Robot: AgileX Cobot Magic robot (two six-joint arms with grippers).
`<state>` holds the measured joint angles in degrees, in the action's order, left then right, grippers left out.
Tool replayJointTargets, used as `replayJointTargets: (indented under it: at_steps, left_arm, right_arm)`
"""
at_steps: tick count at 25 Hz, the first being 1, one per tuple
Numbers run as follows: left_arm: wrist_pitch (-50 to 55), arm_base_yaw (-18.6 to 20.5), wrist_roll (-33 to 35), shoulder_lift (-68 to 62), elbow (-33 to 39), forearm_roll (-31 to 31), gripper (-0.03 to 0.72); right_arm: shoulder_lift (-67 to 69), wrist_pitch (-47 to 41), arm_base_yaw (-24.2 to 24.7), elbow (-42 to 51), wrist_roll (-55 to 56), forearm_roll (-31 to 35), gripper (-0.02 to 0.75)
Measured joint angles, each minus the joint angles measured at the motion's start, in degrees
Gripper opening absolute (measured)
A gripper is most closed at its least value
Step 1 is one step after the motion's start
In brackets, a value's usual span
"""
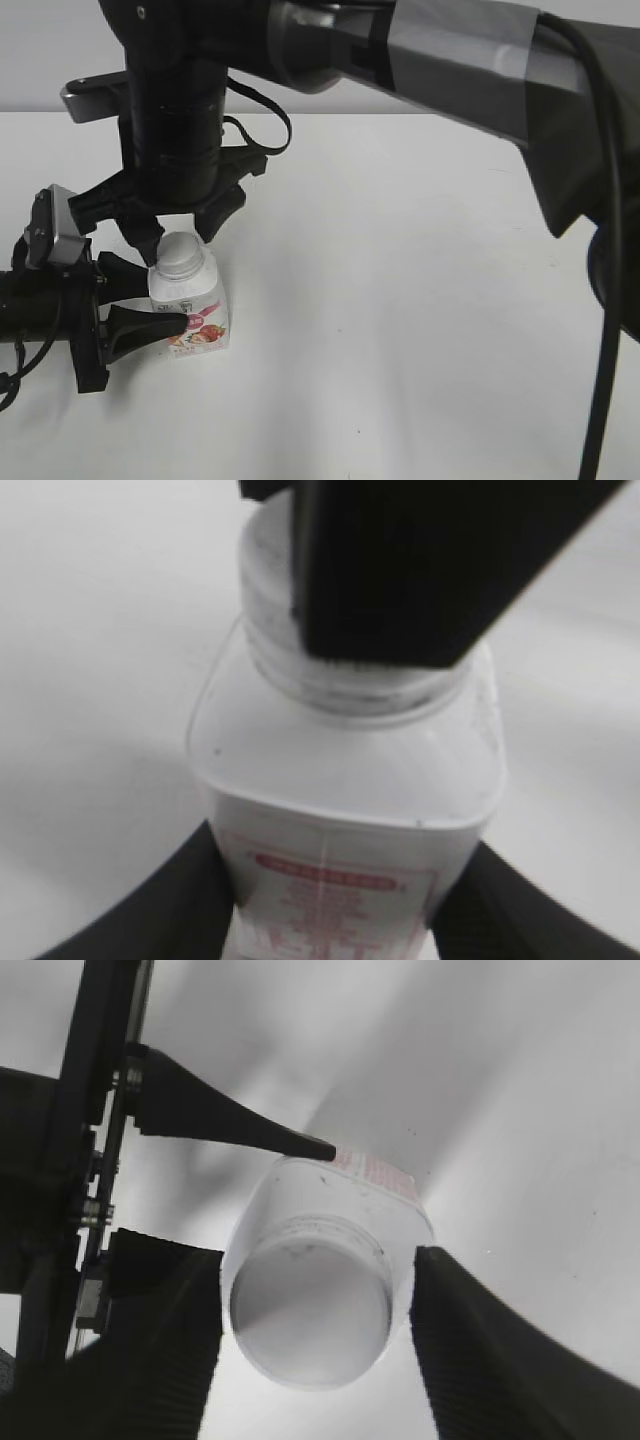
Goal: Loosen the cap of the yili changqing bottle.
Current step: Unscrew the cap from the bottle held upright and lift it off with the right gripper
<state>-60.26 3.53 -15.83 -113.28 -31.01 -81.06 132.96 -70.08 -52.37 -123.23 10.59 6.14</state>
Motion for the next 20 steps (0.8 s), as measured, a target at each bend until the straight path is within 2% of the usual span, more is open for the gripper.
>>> replayJointTargets:
  at_steps: [2, 11, 14, 17, 20]
  left_arm:
    - [0.0, 0.0, 0.0, 0.0, 0.0, 0.1, 0.359]
    - [0.1, 0.0, 0.0, 0.0, 0.0, 0.1, 0.359]
    - [0.1, 0.0, 0.0, 0.0, 0.0, 0.0, 0.359]
    - [0.1, 0.0, 0.0, 0.0, 0.0, 0.0, 0.359]
    - [0.1, 0.0, 0.0, 0.0, 0.0, 0.0, 0.358]
  right_arm:
    - [0.0, 0.0, 0.0, 0.0, 0.0, -0.1, 0.384]
    - [0.0, 0.0, 0.0, 0.0, -1.6, 0.1, 0.382]
    - [0.0, 0.0, 0.0, 0.0, -10.6, 0.9, 0.382]
    - [0.0, 0.0, 0.1, 0.0, -25.6, 2.3, 0.382]
    - [0.0, 0.0, 0.2, 0.0, -35.8, 2.9, 0.382]
